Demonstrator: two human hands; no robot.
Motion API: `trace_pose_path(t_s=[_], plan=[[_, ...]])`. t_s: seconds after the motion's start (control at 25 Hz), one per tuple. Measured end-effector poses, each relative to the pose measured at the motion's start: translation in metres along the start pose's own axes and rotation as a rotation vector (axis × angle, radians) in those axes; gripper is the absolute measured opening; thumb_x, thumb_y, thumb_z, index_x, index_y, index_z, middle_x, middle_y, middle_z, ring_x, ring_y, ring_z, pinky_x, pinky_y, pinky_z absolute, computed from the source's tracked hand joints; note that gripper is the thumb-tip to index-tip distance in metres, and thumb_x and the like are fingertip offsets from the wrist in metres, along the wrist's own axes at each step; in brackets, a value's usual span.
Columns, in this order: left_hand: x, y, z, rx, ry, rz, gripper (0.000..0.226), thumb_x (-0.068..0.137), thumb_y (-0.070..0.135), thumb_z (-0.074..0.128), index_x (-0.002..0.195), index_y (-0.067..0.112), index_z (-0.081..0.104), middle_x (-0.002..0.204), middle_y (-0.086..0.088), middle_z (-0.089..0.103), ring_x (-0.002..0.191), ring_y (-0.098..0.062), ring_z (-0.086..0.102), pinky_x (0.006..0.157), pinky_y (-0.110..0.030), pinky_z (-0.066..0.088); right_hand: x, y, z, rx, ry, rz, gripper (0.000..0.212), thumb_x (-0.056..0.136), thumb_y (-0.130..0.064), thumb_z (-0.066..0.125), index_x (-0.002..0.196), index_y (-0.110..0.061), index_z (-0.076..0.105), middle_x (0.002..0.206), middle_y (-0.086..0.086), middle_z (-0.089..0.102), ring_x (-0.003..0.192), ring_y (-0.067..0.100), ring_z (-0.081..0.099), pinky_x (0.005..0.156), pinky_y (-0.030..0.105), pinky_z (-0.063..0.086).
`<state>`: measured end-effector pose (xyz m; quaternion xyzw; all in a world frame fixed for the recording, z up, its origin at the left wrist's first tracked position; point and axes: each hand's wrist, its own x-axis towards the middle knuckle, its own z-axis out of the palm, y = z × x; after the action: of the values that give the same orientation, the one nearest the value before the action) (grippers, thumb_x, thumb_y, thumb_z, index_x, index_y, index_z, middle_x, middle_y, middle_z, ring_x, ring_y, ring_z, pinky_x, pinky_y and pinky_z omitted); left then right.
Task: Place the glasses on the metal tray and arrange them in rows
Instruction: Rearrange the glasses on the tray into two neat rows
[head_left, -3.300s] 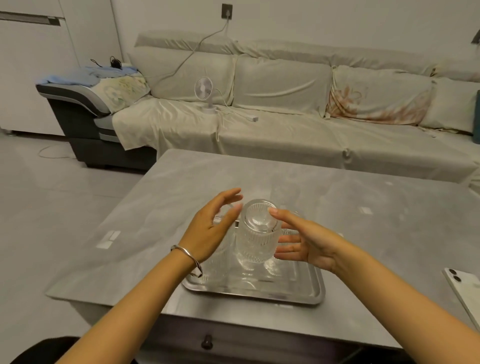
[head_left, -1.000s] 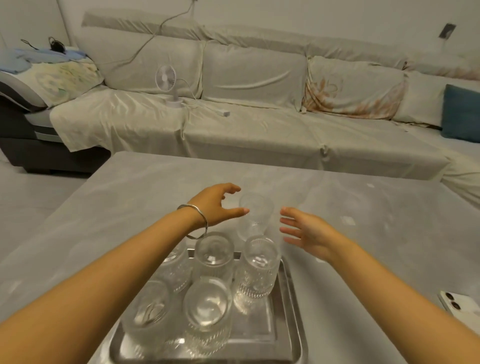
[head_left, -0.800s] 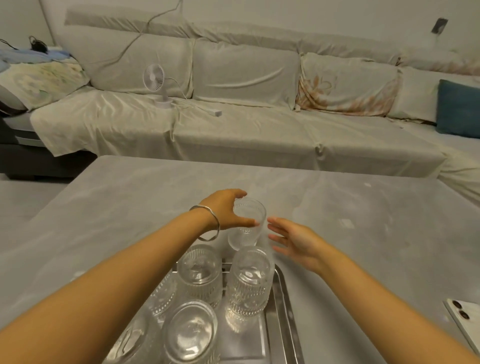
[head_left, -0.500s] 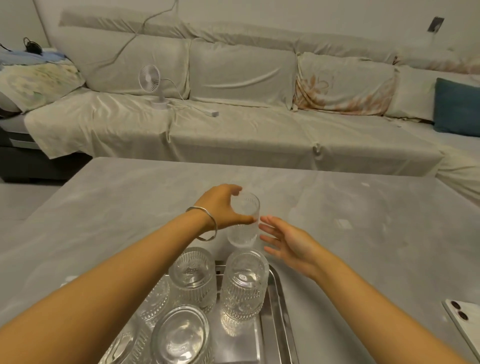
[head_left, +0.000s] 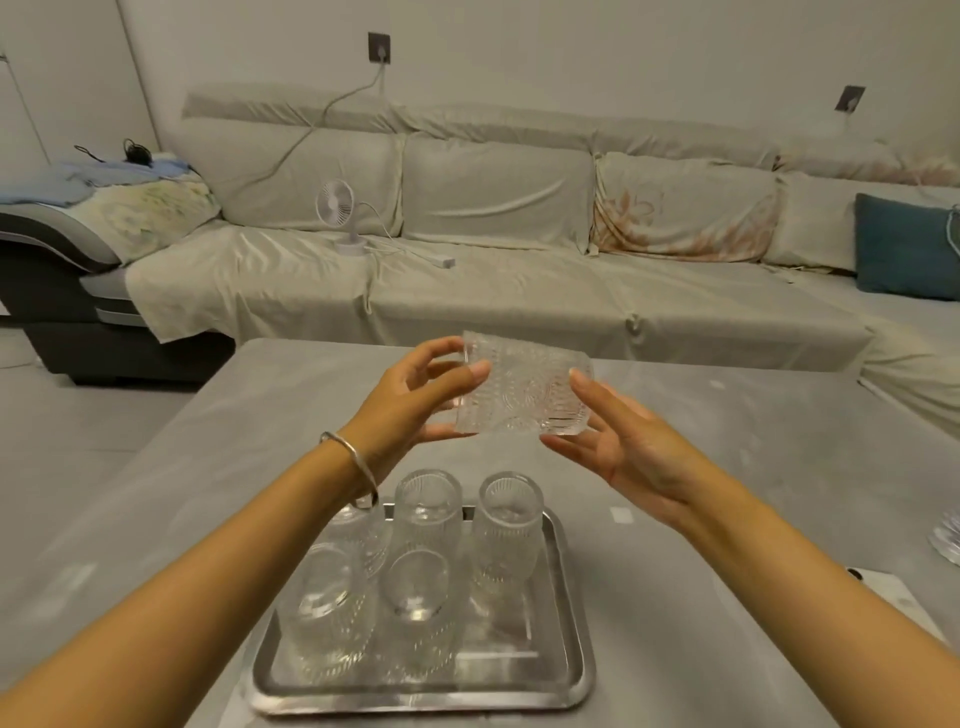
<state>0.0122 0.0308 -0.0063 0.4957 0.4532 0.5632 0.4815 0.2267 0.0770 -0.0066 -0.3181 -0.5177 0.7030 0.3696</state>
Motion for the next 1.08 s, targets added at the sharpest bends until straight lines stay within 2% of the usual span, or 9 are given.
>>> trace_pose_path(t_s=[0.12,0.28,0.4,0.48,0.56,0.64,0.8,0.88,1.08], plan=[[-0.033,-0.006,-0.003,0.165,-0.051,0.037,0.057,0.064,0.045,0.07,0.117,0.03,0.054,0.112,0.004,0.066,0.099,-0.006,0.066,0.077,-0.021,0.055,-0.03,-0.002,0.005,-0.199,0.052,-0.057,0.069,0.056,-0.045,0.078,0.117,-0.017,0.063,0.11,0.005,0.074,0.101,0.018,0.071,0.078,0.027,0.059],[-0.063,-0.033,-0.01,0.546,-0.051,0.062,0.07,0.073,0.063,0.052,0.134,0.033,0.039,0.135,0.007,0.051,0.124,-0.008,0.047,0.105,-0.033,0.04,-0.059,-0.001,0.004,-0.448,0.127,-0.113,0.071,0.045,-0.053,0.08,0.11,-0.028,0.064,0.11,0.001,0.071,0.09,0.008,0.072,0.066,0.019,0.057],[-0.077,-0.055,-0.03,0.951,-0.034,0.067,0.077,0.072,0.069,0.04,0.139,0.033,0.031,0.147,0.007,0.038,0.136,-0.012,0.032,0.113,-0.036,0.026,-0.069,0.006,-0.002,-0.682,0.168,-0.112,0.079,0.041,-0.058,0.081,0.113,-0.033,0.061,0.108,-0.013,0.064,0.081,0.003,0.071,0.059,0.014,0.054],[-0.083,-0.07,-0.039,1.121,-0.092,0.006,0.08,0.071,0.073,0.034,0.141,0.035,0.026,0.152,0.009,0.028,0.142,-0.015,0.021,0.117,-0.045,0.018,-0.071,0.016,-0.005,-0.809,0.163,-0.08,0.082,0.038,-0.063,0.08,0.114,-0.037,0.06,0.106,-0.019,0.063,0.082,0.004,0.069,0.061,0.013,0.052],[-0.087,-0.085,-0.042,1.194,-0.134,-0.052,0.08,0.072,0.075,0.031,0.142,0.038,0.021,0.155,0.011,0.021,0.144,-0.015,0.013,0.117,-0.049,0.009,-0.071,0.03,-0.005,-0.879,0.153,-0.045,0.087,0.037,-0.065,0.079,0.117,-0.036,0.06,0.107,-0.02,0.062,0.087,0.001,0.064,0.061,0.01,0.048],[-0.088,-0.096,-0.04,1.299,-0.129,-0.027,0.075,0.077,0.073,0.031,0.142,0.038,0.018,0.156,0.011,0.017,0.144,-0.015,0.008,0.118,-0.048,0.002,-0.069,0.044,-0.006,-0.902,0.144,-0.023,0.091,0.037,-0.064,0.079,0.12,-0.031,0.06,0.112,-0.014,0.064,0.091,0.001,0.061,0.065,0.012,0.048],[-0.09,-0.103,-0.042,1.385,-0.094,0.027,0.079,0.074,0.076,0.025,0.142,0.037,0.018,0.156,0.01,0.015,0.144,-0.015,0.008,0.117,-0.047,0.0,-0.063,0.072,-0.003,-0.998,0.129,-0.005,0.09,0.046,-0.06,0.082,0.126,-0.027,0.058,0.125,-0.005,0.062,0.104,0.012,0.058,0.087,0.029,0.051],[-0.089,-0.103,-0.042,1.377,-0.095,0.031,0.076,0.077,0.074,0.029,0.142,0.036,0.019,0.156,0.009,0.016,0.144,-0.016,0.008,0.116,-0.048,0.0,-0.059,0.083,-0.001,-1.032,0.127,-0.015,0.086,0.05,-0.056,0.084,0.127,-0.027,0.057,0.131,-0.004,0.06,0.11,0.013,0.054,0.093,0.032,0.049],[-0.089,-0.104,-0.041,1.367,-0.092,0.037,0.072,0.08,0.069,0.032,0.142,0.036,0.019,0.156,0.008,0.015,0.144,-0.016,0.008,0.116,-0.047,-0.002,-0.051,0.096,0.0,-1.07,0.099,-0.008,0.085,0.053,-0.051,0.085,0.13,-0.029,0.054,0.136,-0.003,0.055,0.113,0.011,0.049,0.092,0.028,0.043]])
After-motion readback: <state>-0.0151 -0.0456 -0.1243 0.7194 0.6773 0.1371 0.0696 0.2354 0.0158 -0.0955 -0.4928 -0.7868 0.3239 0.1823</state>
